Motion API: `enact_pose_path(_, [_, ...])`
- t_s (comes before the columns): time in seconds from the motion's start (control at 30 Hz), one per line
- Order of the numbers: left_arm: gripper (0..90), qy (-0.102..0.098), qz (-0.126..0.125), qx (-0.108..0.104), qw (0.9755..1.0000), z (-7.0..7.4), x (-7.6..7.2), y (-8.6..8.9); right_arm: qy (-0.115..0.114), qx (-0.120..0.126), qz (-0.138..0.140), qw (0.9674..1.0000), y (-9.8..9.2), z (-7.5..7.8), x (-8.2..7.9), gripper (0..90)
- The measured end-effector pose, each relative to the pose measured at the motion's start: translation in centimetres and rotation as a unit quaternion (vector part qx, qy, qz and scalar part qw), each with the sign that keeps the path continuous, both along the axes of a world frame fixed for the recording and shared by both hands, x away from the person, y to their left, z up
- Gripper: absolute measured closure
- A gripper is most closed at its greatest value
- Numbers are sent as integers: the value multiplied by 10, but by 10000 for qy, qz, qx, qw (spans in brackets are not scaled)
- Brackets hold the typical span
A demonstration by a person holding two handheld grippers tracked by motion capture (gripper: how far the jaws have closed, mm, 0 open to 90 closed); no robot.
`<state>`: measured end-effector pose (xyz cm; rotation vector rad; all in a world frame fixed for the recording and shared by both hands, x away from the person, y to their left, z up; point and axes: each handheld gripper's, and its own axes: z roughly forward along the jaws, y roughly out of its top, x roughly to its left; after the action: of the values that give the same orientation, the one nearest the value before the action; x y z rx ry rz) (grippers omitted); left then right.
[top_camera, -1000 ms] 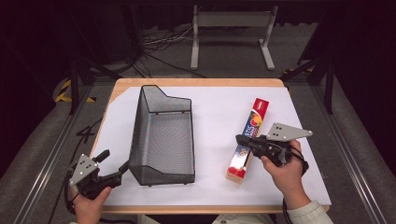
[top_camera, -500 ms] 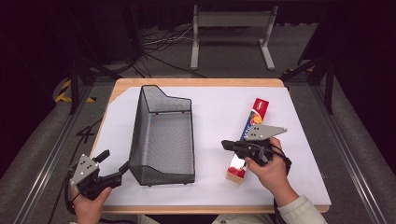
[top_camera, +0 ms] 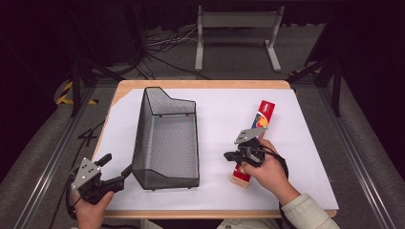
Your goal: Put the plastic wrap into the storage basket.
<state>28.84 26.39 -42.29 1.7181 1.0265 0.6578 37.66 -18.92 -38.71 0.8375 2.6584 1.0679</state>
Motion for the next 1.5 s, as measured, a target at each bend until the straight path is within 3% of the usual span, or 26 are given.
enact_pose_path(0.23, [179,17,10,1,10000,0,0,0,294,-355,42,9989,9,-13,3,900])
enact_pose_path(0.4, [180,14,21,-3,10000,0,0,0,476,-674,148,9965,15,-19,6,900])
enact_pose_path(0.63, [180,1,42,-29,10000,0,0,1,631,-1002,218,9927,19,-21,5,900])
enact_pose_path(0.73, [180,7,53,-19,10000,0,0,2,586,-993,235,9931,17,-21,4,900])
enact_pose_path(0.87, [180,9,58,-34,10000,0,-1,2,526,-1378,291,9886,21,-19,1,900])
enact_pose_path(0.93, [180,-1,54,-32,10000,0,-1,2,627,-1574,309,9851,20,-18,-2,900])
enact_pose_path(1.27, [181,11,63,-46,10000,-1,-1,3,1142,-1540,134,9813,-5,-15,-11,900])
enact_pose_path(1.4, [182,55,54,-24,10000,-1,0,2,1179,-1533,70,9811,-13,-14,-14,900])
enact_pose_path(1.5, [181,36,66,-50,10000,-1,0,2,1272,-1682,-120,9774,-26,-14,-21,900])
